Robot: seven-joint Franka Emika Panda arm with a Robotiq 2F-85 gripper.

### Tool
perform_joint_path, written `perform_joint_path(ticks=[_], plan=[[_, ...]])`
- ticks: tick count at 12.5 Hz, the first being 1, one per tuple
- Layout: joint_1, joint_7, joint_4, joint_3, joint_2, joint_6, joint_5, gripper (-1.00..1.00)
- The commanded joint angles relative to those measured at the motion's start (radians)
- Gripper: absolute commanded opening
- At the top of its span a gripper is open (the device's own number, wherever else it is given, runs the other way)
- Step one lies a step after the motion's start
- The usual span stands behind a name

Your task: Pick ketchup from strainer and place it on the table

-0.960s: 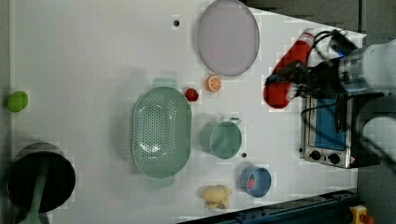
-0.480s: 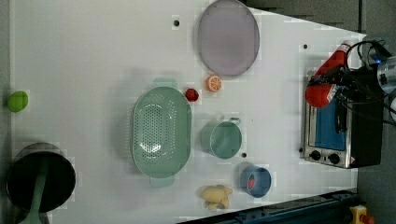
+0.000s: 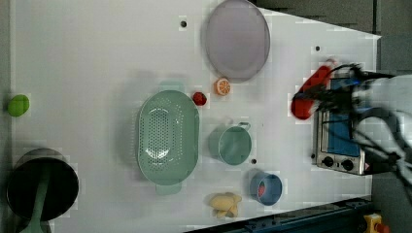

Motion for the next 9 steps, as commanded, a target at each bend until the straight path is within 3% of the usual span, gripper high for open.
perform_joint_path(ticks=[1,3,4,9], plan=[[0.027,-0.064,-0.062,0.006,0.062,0.096,0.000,0.45],[0.027,-0.064,-0.075,0.004,0.109,0.162,-0.001,0.89],[0.027,-0.065,-0.074,0.006,0.111,0.167,-0.001,1.00],[0.028,-0.061,-0.023,0.019,-0.067,0.125,0.006,1.00]])
